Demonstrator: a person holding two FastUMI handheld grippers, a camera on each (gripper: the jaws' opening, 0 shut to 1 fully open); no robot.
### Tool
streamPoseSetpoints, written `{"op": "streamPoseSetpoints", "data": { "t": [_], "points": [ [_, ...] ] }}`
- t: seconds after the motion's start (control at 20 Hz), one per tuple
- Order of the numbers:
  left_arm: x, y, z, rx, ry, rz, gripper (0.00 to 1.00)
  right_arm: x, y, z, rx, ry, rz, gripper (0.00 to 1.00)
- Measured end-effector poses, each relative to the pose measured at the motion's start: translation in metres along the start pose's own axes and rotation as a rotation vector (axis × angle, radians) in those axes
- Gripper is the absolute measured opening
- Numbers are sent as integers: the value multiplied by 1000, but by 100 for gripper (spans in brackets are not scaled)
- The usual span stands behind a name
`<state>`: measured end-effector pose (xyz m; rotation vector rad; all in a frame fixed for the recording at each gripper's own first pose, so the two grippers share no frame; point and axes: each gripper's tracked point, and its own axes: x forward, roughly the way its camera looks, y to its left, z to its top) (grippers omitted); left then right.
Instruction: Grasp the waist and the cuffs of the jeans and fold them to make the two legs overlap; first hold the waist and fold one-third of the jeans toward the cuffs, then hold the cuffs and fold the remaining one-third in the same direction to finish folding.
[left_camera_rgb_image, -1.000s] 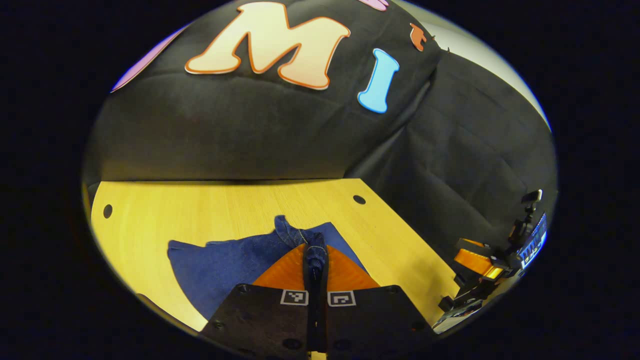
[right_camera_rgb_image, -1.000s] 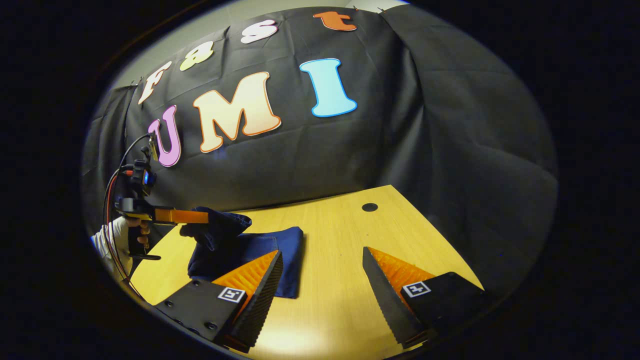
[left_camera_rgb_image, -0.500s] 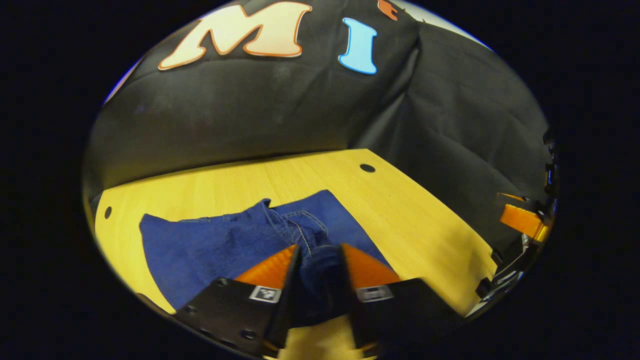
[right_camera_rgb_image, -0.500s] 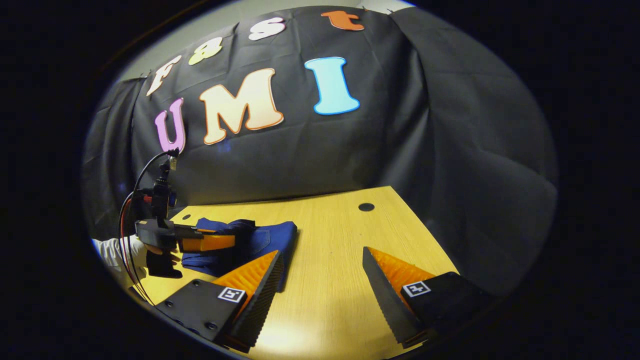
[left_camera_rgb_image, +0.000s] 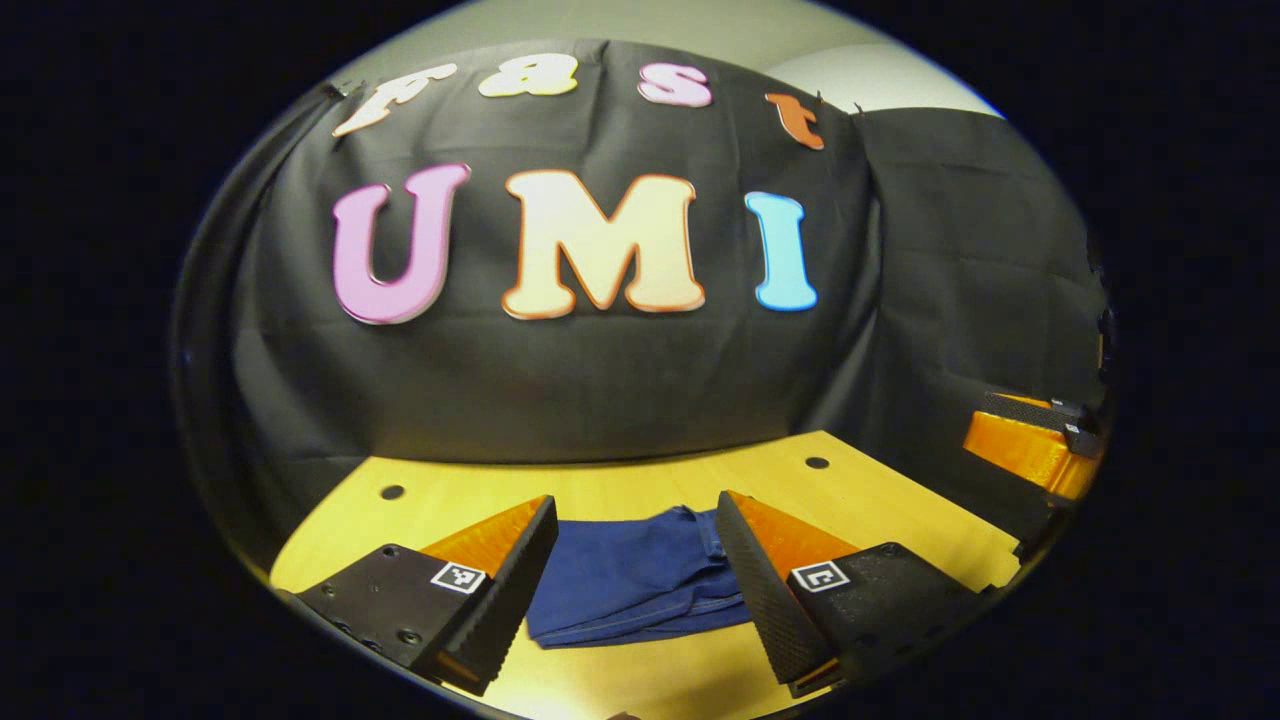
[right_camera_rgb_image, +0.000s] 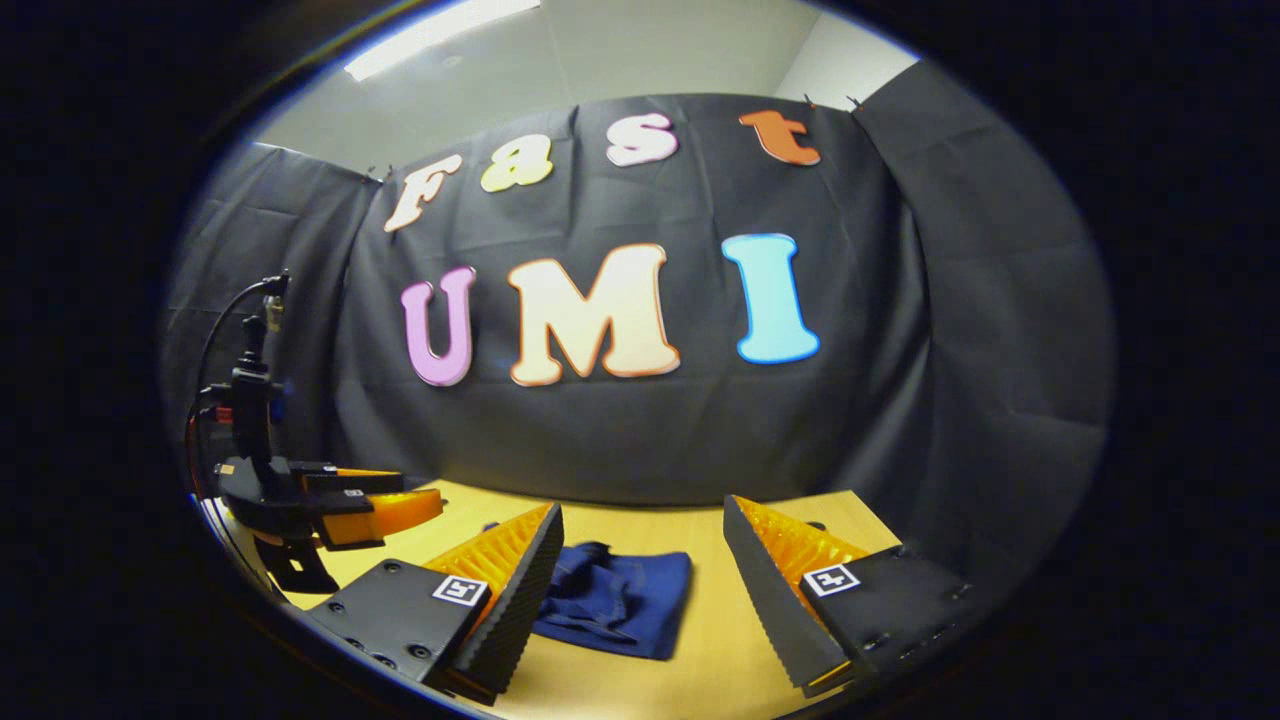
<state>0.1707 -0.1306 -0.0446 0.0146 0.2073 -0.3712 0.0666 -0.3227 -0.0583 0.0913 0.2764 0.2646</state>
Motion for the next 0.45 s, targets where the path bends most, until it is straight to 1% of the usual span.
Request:
{"op": "streamPoseSetpoints", "data": {
  "t": [0.15, 0.2, 0.25, 0.3, 0.35, 0.4, 0.45],
  "points": [
    [-52, 34, 21, -7, -52, 52, 94, -15, 43, 21, 4, -65, 26, 98],
    [-68, 44, 27, -8, -70, 75, 95, -22, 51, 25, 4, -75, 18, 94],
    [-79, 53, 35, -11, -109, 100, 94, -30, 60, 27, 8, -82, 15, 98],
    [-91, 59, 42, -17, -131, 110, 94, -37, 70, 29, 11, -82, 17, 95],
    [-100, 66, 44, -17, -143, 122, 94, -42, 78, 32, 11, -91, 18, 98],
    [-107, 69, 45, -10, -141, 114, 94, -47, 85, 37, 8, -99, 18, 94],
    [-114, 73, 44, -4, -142, 122, 94, -53, 90, 40, 3, -105, 21, 98]
  ]
}}
